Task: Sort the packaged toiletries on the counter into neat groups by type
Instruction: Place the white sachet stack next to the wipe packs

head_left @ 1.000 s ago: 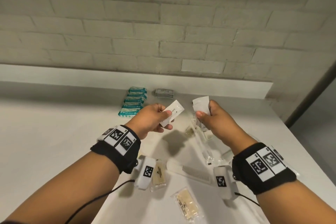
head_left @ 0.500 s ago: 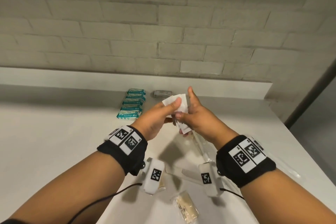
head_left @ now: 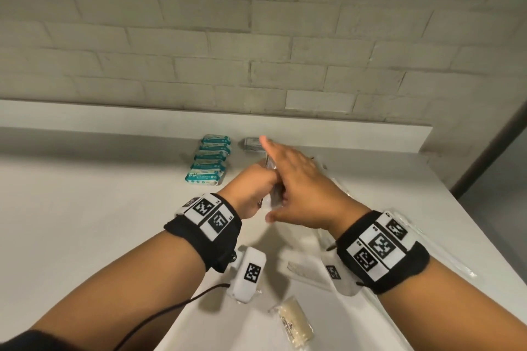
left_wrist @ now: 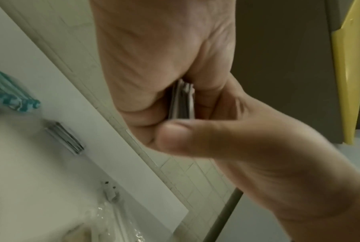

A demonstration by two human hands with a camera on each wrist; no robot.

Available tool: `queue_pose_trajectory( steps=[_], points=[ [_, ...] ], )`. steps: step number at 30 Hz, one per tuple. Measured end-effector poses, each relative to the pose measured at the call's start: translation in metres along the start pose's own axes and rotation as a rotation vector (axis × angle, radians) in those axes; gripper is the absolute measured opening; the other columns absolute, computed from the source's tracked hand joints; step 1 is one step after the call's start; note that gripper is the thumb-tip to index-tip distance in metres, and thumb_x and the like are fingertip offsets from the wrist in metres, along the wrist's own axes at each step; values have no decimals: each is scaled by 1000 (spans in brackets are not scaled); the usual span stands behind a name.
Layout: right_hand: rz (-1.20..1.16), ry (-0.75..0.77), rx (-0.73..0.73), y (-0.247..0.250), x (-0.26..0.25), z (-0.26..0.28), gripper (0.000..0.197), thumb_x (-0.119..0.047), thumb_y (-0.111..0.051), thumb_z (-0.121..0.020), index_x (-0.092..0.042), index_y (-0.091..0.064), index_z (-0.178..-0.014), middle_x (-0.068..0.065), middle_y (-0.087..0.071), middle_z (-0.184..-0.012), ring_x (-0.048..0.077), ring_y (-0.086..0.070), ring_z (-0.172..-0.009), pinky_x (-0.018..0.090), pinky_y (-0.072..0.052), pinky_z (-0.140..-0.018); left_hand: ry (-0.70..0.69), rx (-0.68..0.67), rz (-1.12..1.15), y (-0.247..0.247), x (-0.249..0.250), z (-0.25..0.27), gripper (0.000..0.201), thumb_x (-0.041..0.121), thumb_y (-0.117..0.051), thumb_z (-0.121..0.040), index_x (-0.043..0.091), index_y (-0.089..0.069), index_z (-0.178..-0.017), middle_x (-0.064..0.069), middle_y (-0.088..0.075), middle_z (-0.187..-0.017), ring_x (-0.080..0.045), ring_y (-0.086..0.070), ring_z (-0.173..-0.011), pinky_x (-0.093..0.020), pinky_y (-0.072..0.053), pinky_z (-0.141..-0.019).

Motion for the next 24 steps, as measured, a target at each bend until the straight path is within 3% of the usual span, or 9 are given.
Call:
queue_pose_trajectory(
  steps=[2,8,11,13,15,17,19,22,24],
  points=[
    [24,29,58,1,0,-2,115,-28,-76,-66,-35,1,-151,-4,-35,-138,14,-28,-133,29,-27,-112,35,-16,21,-1,-2,1,23,-6,-40,-86,10,-56,-87,-6,-51,-62,-15,-51,-55,-25,-37,-51],
    [48,77,38,-2,-1,-5,119,-36,-78,-66,-39,5,-150,-6,-40,-124,10,-38,-120,18,-30,-95,93,-11,130,2,-4,4,21,-1,-42,-89,11,-56,-79,-5,-51,-65,-15,-51,-57,-25,-40,-53],
    [-63,29,65,-3,-4,-6,122,-36,-83,-63,-39,2,-150,-7,-36,-137,8,-37,-123,24,-37,-102,46,29,194,4,-1,4,22,6,-45,-93,12,-57,-76,-2,-53,-59,-13,-54,-52,-23,-44,-50],
    [-321,-105,85,-5,-2,-7,119,-39,-85,-63,-38,-5,-151,-9,-30,-144,3,-36,-124,17,-35,-99,-11,84,357,10,1,-1,19,12,-49,-96,11,-61,-81,-1,-57,-58,-14,-58,-56,-27,-49,-56],
    [-526,-257,151,-7,3,-11,81,-41,-76,-76,-26,-34,-144,-3,-42,-136,8,-47,-117,20,-39,-94,-106,137,481,18,2,-7,16,16,-50,-98,12,-63,-88,0,-62,-63,-15,-62,-69,-29,-50,-65],
    [-722,-375,112,-10,4,-14,39,-39,-63,-89,-16,-57,-120,1,-59,-114,15,-60,-97,26,-48,-80,-163,140,514,24,0,-10,17,21,-48,-99,15,-61,-90,1,-69,-74,-17,-64,-77,-32,-51,-72],
    [-967,-428,12,-18,2,-18,25,-33,-56,-95,-11,-61,-105,5,-63,-96,19,-62,-82,30,-50,-69,-177,87,499,23,-5,-12,22,27,-43,-100,17,-58,-88,0,-73,-88,-16,-68,-81,-33,-53,-76],
    [-1205,-450,11,-24,-1,-25,10,-18,-57,-95,-11,-58,-87,6,-62,-81,21,-61,-73,28,-52,-60,-160,-5,487,19,-13,-15,25,32,-39,-101,18,-55,-87,-1,-71,-107,-17,-69,-91,-38,-52,-85],
    [-1258,-473,9,-29,5,-30,6,-11,-61,-91,-9,-58,-86,5,-62,-75,19,-60,-66,25,-52,-54,-144,-38,426,24,-20,-17,23,32,-42,-99,17,-59,-92,-1,-69,-111,-19,-65,-98,-40,-49,-90]
  ],
)
Point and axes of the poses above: each hand's wrist, its own z-axis away from the middle knuckle, its own y-axis out of the back of the hand, x = y × z, the point moved 1 cm from there along -z, towards the middle knuckle
